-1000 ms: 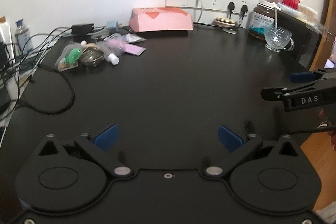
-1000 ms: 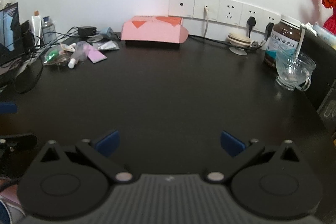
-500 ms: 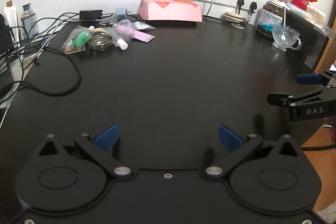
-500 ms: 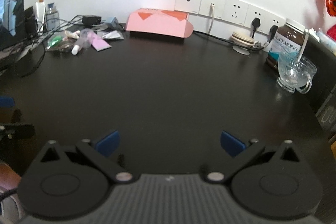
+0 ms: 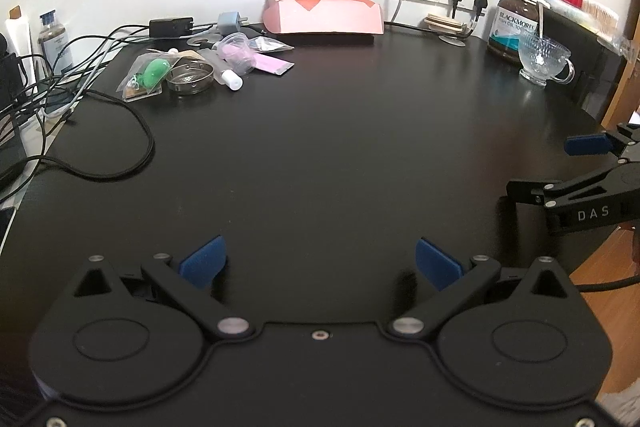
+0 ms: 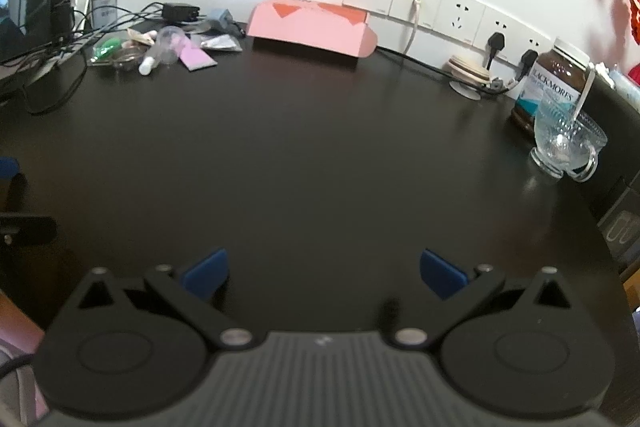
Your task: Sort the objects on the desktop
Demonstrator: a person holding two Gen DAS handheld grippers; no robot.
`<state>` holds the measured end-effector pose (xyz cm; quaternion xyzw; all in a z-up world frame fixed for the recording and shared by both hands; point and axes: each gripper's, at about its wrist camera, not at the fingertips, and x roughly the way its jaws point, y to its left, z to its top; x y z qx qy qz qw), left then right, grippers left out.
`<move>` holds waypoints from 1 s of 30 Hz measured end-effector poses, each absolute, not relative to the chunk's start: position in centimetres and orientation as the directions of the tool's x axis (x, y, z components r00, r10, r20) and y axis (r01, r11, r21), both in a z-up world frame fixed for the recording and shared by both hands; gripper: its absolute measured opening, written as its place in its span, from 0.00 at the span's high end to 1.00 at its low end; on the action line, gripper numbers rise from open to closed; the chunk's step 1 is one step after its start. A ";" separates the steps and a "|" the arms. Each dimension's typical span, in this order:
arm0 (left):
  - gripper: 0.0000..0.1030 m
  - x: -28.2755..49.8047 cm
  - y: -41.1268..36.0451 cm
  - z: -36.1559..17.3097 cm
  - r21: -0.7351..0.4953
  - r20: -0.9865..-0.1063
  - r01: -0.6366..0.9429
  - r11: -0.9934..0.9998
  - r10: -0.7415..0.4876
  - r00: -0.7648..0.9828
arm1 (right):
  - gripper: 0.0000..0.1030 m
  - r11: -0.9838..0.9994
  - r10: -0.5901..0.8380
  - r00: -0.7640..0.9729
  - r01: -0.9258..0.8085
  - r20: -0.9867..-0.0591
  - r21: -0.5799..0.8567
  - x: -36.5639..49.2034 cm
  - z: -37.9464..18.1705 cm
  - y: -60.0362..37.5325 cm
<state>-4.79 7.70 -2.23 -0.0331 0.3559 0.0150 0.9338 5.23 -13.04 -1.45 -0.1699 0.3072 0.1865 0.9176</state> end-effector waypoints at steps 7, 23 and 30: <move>0.00 -4.8 7.3 -2.4 -0.023 -0.669 -0.043 0.999 0.017 0.743 | 0.01 0.883 0.248 0.737 -0.439 -0.629 -0.167 5.4 -1.5 -13.3; 0.00 -4.6 6.7 -2.5 0.022 -0.687 -0.039 0.999 0.043 0.725 | 0.01 0.909 0.279 0.697 -0.413 -0.661 -0.052 6.3 -1.8 -14.4; 0.00 -4.5 6.5 -2.4 0.023 -0.690 -0.044 0.999 0.047 0.722 | 0.01 0.912 0.293 0.683 -0.410 -0.669 -0.019 6.6 -1.9 -14.7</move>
